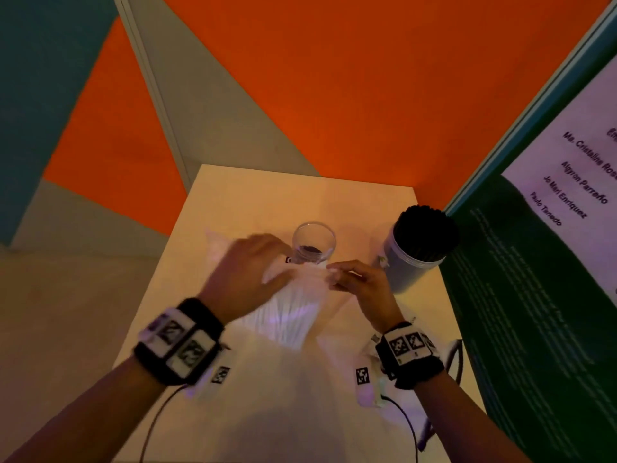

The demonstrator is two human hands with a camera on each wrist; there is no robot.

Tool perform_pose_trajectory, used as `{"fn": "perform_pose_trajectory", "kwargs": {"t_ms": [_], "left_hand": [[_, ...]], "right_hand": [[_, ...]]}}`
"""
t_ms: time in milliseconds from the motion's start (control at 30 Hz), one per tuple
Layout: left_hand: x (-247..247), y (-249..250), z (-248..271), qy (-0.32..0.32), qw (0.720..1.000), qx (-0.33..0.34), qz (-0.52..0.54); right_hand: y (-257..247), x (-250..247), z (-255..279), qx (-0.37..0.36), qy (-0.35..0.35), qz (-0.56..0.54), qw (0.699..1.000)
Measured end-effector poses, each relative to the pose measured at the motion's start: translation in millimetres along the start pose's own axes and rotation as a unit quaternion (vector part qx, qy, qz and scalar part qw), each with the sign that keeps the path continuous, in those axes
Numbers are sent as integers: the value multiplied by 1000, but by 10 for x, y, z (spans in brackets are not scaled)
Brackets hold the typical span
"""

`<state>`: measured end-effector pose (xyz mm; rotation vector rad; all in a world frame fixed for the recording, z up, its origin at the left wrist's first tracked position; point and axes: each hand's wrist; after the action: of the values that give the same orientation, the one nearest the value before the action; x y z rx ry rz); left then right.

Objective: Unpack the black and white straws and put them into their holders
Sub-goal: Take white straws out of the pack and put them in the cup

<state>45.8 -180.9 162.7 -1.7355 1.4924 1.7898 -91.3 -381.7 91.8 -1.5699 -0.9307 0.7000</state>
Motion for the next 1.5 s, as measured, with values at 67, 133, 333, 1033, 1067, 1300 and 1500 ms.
{"fn": "perform_pose_trajectory", "kwargs": {"t_ms": [67,133,333,1033,1067,1300,1500], "left_hand": [[247,269,-18,-46,998,27,-17],[393,428,-21,-62,998,33,-4],[462,454,19,-113,994,8,-4],[69,73,319,-190,961,-153,-132],[36,45,303,-175,963,-170,-110],[-180,55,298,-17,976,-198,87],[-307,79,329,137,980,-114,87]], "right_hand": [[-26,28,70,1,-10,-27,1000],[-63,42,131,-1,-21,-30,999],[-131,-28,238,-6,-52,8,999],[-270,153,-112,-42,-45,14,998],[-279,234,-100,-40,-12,45,998],[-232,828,42,93,-96,68,989],[-86,608,-158,23,-19,146,989]]}}
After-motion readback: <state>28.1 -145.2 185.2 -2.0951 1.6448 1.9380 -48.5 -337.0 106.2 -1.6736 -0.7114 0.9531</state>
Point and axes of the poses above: each hand's wrist, its own z-axis away from the middle knuckle, its own x-axis out of the palm, y = z × x, and after that the axes turned 13 degrees about -x, right-handed
